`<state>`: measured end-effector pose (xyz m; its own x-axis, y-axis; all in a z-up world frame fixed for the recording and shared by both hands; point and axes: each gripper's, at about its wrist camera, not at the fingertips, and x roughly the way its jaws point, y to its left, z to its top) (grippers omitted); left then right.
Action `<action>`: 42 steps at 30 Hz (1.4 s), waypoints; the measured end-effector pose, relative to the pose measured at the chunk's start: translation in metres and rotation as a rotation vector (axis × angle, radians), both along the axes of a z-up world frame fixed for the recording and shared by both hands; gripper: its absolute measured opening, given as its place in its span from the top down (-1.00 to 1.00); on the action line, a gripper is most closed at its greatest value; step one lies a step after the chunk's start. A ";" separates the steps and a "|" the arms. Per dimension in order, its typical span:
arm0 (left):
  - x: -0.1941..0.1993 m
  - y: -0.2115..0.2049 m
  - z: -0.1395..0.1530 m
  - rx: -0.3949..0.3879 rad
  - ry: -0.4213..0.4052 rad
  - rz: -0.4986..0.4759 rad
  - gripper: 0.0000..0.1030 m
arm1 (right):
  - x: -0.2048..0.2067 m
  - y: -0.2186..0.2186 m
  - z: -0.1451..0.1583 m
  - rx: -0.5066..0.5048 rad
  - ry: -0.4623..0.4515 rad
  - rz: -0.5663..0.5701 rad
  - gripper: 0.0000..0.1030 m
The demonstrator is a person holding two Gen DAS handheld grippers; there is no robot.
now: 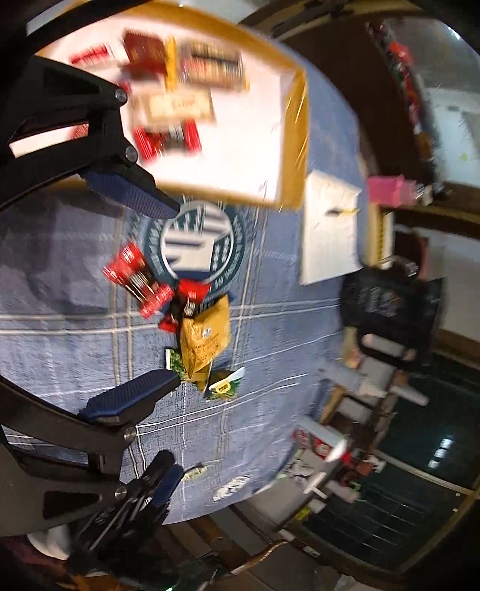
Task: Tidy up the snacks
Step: 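Grasp the yellow chip bag with the left gripper while the right grasps the green snack packet, then carry the chip bag and green packet over the tray and release both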
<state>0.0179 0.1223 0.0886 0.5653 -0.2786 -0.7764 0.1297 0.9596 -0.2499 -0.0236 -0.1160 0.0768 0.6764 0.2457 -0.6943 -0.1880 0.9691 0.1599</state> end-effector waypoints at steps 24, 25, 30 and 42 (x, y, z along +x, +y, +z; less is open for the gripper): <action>0.040 -0.076 -0.052 0.171 0.109 -0.147 -0.07 | 0.015 -0.029 -0.009 0.125 0.022 -0.006 0.15; 0.035 -0.073 -0.048 0.155 0.102 -0.149 -0.07 | 0.018 -0.029 -0.009 0.138 0.024 -0.003 0.13; 0.021 -0.062 -0.032 0.080 0.077 -0.148 0.05 | 0.054 -0.023 -0.013 0.234 0.060 0.011 0.03; 0.037 -0.072 -0.058 0.143 0.094 -0.146 -0.40 | 0.116 0.020 -0.050 0.049 0.151 -0.006 -0.03</action>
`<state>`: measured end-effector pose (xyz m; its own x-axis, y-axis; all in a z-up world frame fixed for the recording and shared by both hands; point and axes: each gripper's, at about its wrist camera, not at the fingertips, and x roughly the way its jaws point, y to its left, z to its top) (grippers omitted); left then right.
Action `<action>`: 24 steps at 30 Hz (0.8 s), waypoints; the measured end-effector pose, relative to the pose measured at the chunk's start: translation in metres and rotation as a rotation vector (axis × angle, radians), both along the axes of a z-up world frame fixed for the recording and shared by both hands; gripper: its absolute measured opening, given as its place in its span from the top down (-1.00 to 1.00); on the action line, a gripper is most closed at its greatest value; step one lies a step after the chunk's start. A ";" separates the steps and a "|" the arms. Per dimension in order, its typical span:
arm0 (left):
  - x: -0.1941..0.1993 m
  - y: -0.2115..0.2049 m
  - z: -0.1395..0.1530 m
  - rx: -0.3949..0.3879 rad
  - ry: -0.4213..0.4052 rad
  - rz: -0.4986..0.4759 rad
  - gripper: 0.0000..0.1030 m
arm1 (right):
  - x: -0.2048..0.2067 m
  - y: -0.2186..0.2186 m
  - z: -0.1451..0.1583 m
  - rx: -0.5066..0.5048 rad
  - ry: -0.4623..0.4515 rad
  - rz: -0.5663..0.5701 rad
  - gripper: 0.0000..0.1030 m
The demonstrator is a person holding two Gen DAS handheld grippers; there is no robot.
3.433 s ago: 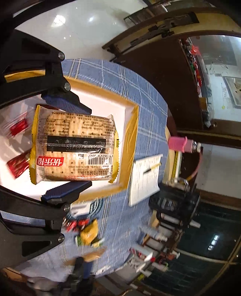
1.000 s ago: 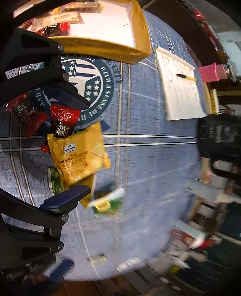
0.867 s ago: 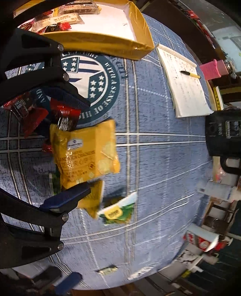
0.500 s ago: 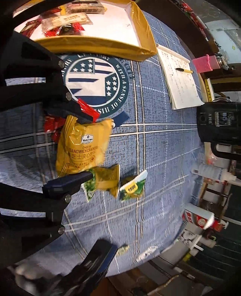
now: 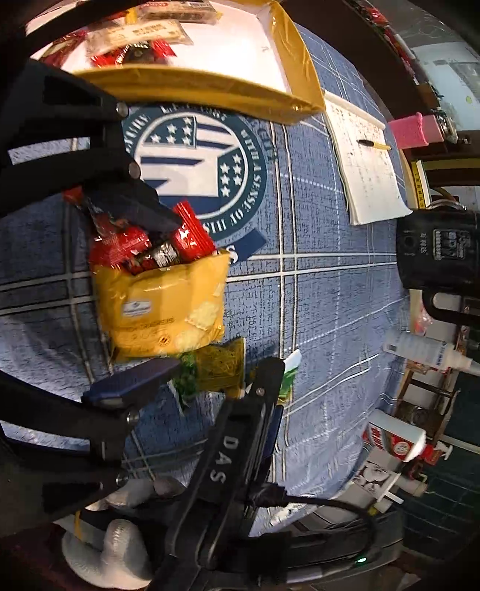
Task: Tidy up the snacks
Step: 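Carry the chip bag and green packet over the tray and release both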
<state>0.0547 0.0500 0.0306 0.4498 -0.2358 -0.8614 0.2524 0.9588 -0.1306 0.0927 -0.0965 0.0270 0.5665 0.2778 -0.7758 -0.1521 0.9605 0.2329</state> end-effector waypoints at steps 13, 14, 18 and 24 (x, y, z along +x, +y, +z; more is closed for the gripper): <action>-0.023 -0.006 0.006 0.025 -0.064 -0.059 0.16 | -0.024 -0.016 0.010 0.007 -0.056 -0.029 0.38; -0.026 -0.003 0.008 0.015 -0.066 -0.053 0.16 | -0.029 -0.017 0.013 0.004 -0.066 -0.030 0.38; -0.039 0.004 0.018 -0.015 -0.089 -0.038 0.16 | -0.047 -0.021 0.024 -0.008 -0.103 -0.028 0.38; -0.067 0.021 0.042 -0.112 -0.128 -0.002 0.16 | -0.075 -0.019 0.038 0.003 -0.137 -0.006 0.37</action>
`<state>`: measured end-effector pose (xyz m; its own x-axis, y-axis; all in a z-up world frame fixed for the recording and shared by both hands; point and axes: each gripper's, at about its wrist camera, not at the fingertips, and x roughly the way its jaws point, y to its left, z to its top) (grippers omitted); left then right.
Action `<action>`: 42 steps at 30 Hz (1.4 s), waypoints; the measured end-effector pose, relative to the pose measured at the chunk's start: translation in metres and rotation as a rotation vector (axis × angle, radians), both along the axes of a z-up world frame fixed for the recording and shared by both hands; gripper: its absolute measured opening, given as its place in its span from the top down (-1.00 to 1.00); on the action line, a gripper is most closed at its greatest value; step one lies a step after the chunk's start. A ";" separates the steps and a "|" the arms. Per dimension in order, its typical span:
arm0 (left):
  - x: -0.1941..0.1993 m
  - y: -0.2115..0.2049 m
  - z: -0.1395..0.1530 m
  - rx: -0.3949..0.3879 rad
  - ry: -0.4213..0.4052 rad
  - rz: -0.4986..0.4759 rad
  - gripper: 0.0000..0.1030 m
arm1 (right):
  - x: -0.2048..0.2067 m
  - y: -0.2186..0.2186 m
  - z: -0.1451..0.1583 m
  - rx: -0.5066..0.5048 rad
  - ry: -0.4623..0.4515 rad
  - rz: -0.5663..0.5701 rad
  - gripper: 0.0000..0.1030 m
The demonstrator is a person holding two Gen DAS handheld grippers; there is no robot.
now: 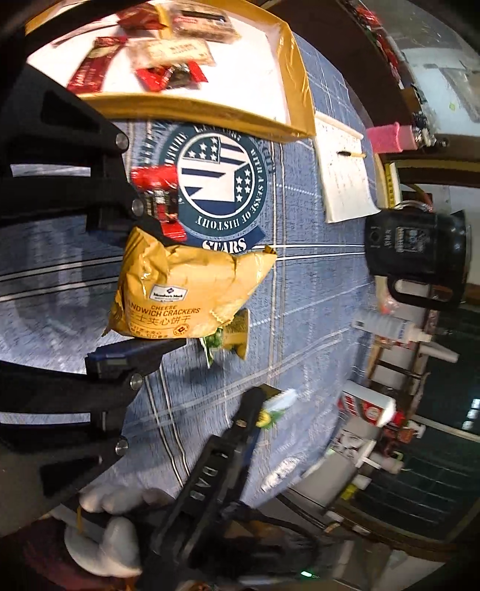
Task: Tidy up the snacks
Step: 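Carry the chip bag and green packet over the tray and release both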
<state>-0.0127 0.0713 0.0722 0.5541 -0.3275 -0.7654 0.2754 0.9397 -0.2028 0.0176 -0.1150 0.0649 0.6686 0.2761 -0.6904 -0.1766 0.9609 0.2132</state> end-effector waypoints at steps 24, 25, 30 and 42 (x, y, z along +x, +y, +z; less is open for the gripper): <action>-0.084 0.211 0.018 -0.222 -0.144 0.486 0.16 | -0.083 0.148 0.035 0.229 -0.056 0.284 0.37; -0.084 0.216 0.016 -0.220 -0.142 0.498 0.16 | -0.083 0.155 0.034 0.233 -0.052 0.288 0.37; -0.082 0.242 0.001 -0.188 -0.133 0.561 0.16 | -0.081 0.187 0.024 0.239 -0.014 0.326 0.37; -0.073 0.273 -0.029 -0.195 -0.096 0.598 0.16 | -0.080 0.268 -0.009 0.107 0.056 0.437 0.37</action>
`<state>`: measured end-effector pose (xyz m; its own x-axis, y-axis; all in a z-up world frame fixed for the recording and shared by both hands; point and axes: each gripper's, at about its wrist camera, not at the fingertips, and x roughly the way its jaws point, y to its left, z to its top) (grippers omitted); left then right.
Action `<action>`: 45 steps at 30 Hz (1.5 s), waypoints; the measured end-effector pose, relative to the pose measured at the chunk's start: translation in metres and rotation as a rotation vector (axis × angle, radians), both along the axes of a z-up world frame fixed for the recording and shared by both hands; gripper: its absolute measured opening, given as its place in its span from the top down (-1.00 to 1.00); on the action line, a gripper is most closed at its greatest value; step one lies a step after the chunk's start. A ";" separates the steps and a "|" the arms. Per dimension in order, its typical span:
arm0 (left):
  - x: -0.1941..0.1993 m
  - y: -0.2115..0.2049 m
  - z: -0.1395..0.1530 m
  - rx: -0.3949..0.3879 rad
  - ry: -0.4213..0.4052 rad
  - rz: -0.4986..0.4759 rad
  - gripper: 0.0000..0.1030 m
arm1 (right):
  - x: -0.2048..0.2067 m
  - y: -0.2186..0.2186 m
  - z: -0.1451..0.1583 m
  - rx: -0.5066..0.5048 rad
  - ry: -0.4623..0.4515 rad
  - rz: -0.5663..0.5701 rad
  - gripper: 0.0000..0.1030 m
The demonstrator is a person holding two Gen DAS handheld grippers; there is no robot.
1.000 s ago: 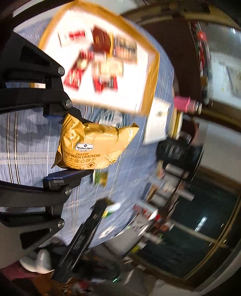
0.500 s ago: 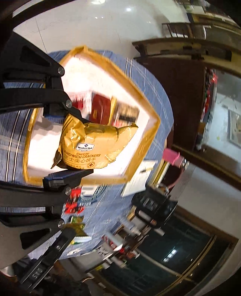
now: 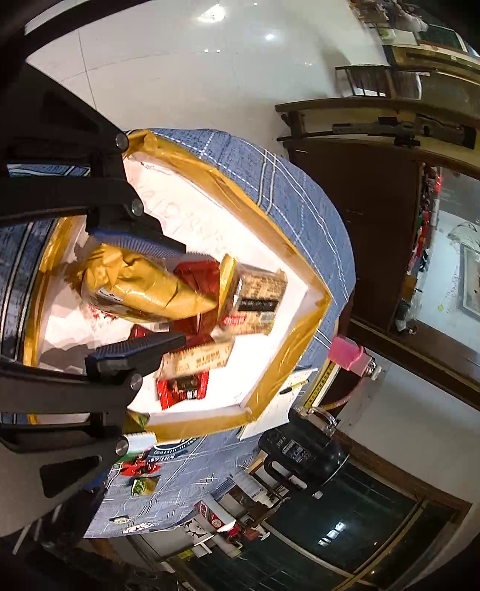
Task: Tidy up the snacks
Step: 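Carry the chip bag and green packet over the tray and release both, then move both open grippers toward the red candies beside the tray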
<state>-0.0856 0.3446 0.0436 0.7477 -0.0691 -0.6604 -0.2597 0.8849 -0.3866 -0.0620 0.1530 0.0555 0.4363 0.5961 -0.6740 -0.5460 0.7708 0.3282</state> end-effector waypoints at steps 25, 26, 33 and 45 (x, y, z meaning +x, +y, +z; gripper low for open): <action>-0.031 -0.043 0.044 0.231 -0.087 0.030 -0.53 | -0.019 -0.014 0.018 0.011 -0.080 -0.089 0.12; -0.032 -0.049 0.047 0.247 -0.091 0.026 -0.53 | -0.021 -0.019 0.020 0.011 -0.085 -0.101 0.12; -0.040 -0.081 0.061 0.319 -0.101 0.001 -0.54 | -0.029 -0.056 0.025 0.064 -0.084 -0.162 0.11; -0.047 -0.133 0.074 0.425 -0.092 -0.033 -0.56 | -0.039 -0.130 0.028 0.157 -0.068 -0.285 0.07</action>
